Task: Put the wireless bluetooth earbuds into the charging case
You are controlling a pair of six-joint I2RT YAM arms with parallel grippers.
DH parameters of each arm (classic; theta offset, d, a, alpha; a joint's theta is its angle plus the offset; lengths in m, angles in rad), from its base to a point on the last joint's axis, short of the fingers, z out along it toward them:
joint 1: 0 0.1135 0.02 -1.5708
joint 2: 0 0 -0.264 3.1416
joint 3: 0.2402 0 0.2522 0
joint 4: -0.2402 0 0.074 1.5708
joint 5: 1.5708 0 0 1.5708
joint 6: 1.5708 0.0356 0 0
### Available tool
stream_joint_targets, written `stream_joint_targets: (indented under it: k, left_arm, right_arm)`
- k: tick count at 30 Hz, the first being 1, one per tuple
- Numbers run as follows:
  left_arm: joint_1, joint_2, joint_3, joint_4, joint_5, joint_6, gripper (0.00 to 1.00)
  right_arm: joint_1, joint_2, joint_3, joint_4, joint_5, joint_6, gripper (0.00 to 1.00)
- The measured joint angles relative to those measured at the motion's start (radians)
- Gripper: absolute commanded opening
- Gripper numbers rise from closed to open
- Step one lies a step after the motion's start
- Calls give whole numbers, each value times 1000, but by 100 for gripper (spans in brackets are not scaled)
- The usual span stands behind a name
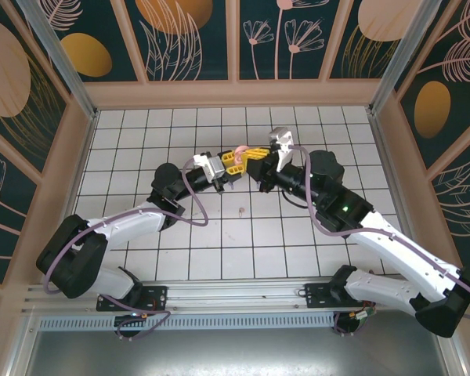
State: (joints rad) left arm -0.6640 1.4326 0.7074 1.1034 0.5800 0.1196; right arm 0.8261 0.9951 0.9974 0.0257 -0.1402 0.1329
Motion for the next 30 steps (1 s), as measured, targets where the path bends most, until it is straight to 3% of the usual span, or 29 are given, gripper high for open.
stream_joint_targets:
  k: [30]
  left_arm:
    - [0,-8,17,30,89,-98,0]
  right_arm:
    - [0,5,-31,55,41,-31,11]
